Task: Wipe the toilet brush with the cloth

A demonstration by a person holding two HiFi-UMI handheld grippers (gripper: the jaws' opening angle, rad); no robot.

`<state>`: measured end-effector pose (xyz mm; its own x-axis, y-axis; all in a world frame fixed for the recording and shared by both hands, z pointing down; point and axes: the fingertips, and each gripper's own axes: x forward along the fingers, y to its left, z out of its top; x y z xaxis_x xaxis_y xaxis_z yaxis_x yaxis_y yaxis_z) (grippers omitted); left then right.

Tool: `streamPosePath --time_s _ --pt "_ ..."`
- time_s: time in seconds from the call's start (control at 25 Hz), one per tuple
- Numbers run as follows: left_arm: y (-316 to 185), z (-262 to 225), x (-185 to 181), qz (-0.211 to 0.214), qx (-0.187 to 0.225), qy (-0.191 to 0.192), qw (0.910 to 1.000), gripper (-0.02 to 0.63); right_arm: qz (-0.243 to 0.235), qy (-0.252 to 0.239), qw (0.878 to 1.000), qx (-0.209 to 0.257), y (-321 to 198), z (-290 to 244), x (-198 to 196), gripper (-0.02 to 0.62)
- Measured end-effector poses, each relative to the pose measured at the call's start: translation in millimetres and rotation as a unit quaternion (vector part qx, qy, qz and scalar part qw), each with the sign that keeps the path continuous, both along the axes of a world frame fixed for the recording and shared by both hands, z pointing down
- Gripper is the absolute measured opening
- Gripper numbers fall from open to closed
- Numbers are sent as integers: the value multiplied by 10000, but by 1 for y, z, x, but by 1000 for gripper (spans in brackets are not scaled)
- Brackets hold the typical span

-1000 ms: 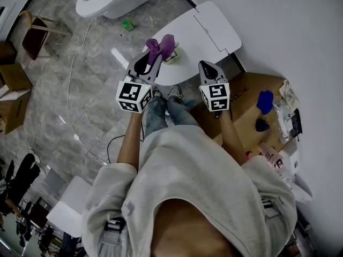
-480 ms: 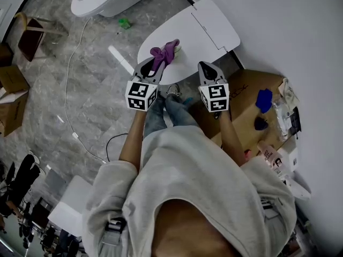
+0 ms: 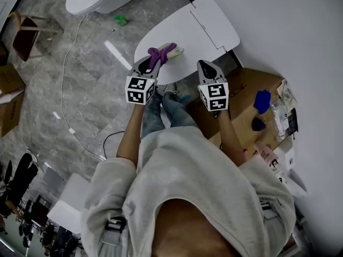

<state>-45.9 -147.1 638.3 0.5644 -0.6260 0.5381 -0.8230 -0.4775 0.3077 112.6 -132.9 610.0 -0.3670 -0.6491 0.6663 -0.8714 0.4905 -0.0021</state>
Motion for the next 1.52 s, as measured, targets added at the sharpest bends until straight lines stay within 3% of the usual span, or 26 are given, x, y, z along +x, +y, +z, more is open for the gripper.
streamPosePath --time_s 0.6,0.96,1.24,1.52 --pt "-4 94 -12 -203 -987 -140 9948 104 -25 111 9998 -151 -15 11 -1 31" --pt "-15 120 -28 -302 -1280 -245 9910 104 -110 169 9997 -108 -18 8 -8 31" --pt "-27 88 -66 -586 -873 -318 9939 104 -95 73 9999 33 -15 -1 -17 31" --pt "-42 -1 -96 -915 140 -165 9956 104 2 -60 9994 351 -19 -22 -22 31"
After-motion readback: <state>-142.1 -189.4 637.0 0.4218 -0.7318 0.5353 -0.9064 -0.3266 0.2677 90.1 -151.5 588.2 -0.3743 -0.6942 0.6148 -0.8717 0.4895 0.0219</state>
